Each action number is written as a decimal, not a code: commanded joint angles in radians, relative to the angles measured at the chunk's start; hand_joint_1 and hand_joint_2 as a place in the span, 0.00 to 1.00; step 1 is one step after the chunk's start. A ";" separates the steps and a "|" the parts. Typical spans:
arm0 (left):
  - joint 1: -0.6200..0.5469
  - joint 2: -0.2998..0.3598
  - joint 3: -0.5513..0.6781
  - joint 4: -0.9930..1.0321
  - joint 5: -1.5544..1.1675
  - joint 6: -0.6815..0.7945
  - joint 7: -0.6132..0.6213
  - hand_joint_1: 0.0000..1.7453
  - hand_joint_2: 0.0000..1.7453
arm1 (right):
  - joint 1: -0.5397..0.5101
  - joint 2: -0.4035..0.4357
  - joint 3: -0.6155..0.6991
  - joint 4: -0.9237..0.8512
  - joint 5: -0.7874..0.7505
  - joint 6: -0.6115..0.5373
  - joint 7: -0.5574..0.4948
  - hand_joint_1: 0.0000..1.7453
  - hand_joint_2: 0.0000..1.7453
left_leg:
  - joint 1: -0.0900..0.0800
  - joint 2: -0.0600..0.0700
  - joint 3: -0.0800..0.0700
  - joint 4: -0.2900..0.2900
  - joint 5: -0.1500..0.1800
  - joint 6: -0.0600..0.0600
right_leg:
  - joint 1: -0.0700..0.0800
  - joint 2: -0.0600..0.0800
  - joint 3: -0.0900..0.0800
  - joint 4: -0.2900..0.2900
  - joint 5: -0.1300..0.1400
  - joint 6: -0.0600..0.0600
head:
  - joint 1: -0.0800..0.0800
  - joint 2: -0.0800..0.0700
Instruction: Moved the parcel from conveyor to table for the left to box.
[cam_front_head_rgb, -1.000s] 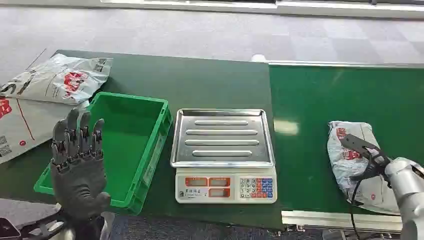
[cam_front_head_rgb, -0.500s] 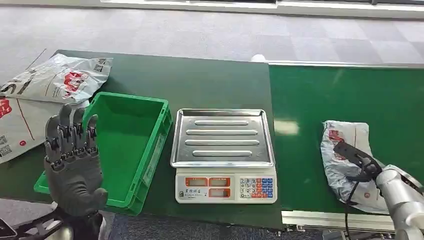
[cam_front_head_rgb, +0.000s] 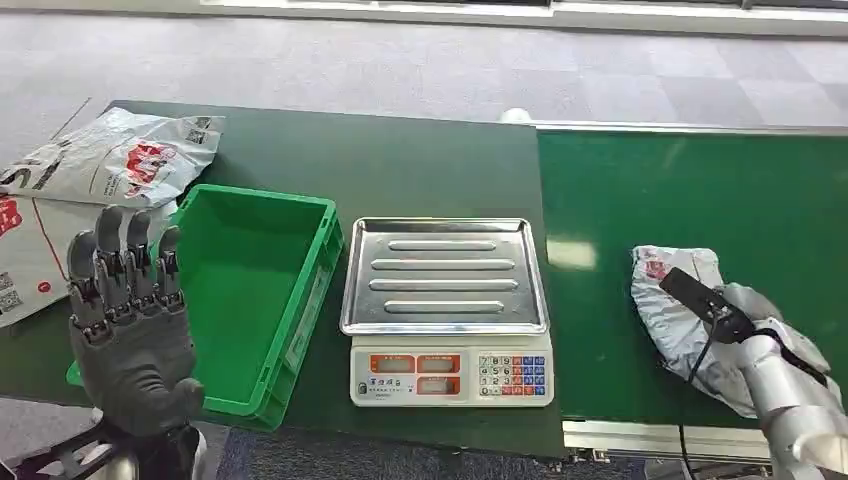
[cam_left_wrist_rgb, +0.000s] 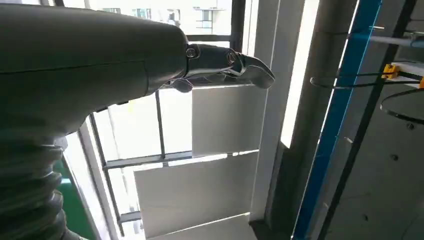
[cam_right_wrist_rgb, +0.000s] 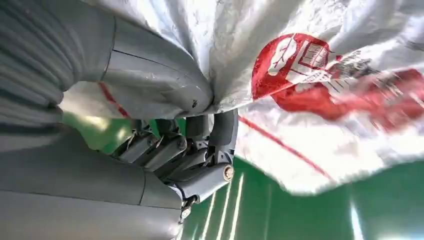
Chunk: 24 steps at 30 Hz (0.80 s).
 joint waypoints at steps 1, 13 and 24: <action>-0.027 -0.011 -0.010 0.008 0.027 0.024 0.002 0.00 1.00 | -0.097 0.117 0.056 -0.490 0.155 -0.174 0.155 1.00 1.00 | -0.001 0.011 -0.002 0.002 -0.001 -0.001 | -0.001 0.010 -0.006 0.004 0.002 -0.002 | 0.000 0.000; -0.044 -0.010 -0.010 0.056 0.043 -0.006 0.002 0.00 1.00 | -0.139 0.123 0.093 -0.608 0.143 -0.224 0.061 1.00 1.00 | 0.000 0.004 -0.001 0.000 0.001 -0.001 | 0.000 0.004 -0.003 0.001 0.002 -0.002 | 0.000 0.000; -0.131 -0.007 -0.054 0.167 0.047 -0.065 0.002 0.00 1.00 | -0.150 0.408 0.643 -0.495 -0.028 0.047 -0.236 1.00 1.00 | 0.004 0.017 0.005 -0.003 0.001 -0.004 | 0.004 0.018 -0.002 -0.001 0.006 -0.006 | 0.000 0.000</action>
